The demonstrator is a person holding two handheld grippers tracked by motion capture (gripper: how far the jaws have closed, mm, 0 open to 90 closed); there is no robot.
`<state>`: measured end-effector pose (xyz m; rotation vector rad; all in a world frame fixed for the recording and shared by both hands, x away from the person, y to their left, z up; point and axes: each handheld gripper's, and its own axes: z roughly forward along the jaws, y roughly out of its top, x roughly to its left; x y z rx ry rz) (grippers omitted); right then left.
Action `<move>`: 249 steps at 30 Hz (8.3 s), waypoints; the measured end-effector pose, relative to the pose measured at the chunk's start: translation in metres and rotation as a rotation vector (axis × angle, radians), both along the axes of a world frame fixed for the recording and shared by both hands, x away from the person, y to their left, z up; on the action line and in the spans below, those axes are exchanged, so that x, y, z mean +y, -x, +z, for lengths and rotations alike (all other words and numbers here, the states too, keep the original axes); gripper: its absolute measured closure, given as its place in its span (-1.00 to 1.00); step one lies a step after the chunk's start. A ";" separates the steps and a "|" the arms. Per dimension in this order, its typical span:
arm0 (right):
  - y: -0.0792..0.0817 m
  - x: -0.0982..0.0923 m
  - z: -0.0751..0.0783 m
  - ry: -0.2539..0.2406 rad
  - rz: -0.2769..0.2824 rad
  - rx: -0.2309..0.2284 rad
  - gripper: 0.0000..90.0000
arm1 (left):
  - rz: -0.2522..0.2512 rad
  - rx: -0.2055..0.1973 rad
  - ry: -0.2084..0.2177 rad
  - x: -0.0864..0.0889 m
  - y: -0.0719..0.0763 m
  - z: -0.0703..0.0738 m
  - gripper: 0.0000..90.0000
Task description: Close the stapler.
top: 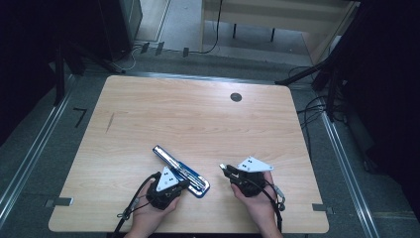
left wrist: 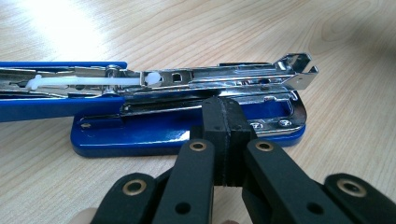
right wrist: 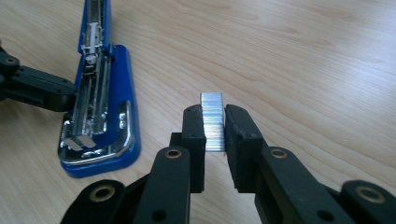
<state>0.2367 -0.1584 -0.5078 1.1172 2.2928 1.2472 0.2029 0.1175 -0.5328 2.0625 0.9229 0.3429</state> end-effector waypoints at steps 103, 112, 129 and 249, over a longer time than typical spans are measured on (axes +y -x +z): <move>0.012 0.072 0.003 0.022 0.193 0.076 0.77 | 0.001 0.002 0.002 0.000 0.000 0.000 1.00; 0.012 0.069 0.006 0.010 0.192 0.071 0.78 | 0.000 0.003 0.003 0.000 0.000 0.000 1.00; 0.013 0.073 0.005 0.032 0.193 0.068 0.78 | 0.000 0.003 0.003 0.000 0.000 0.000 1.00; -0.035 0.134 0.024 0.014 0.251 0.045 1.00 | 0.231 0.041 0.032 0.071 -0.032 0.005 1.00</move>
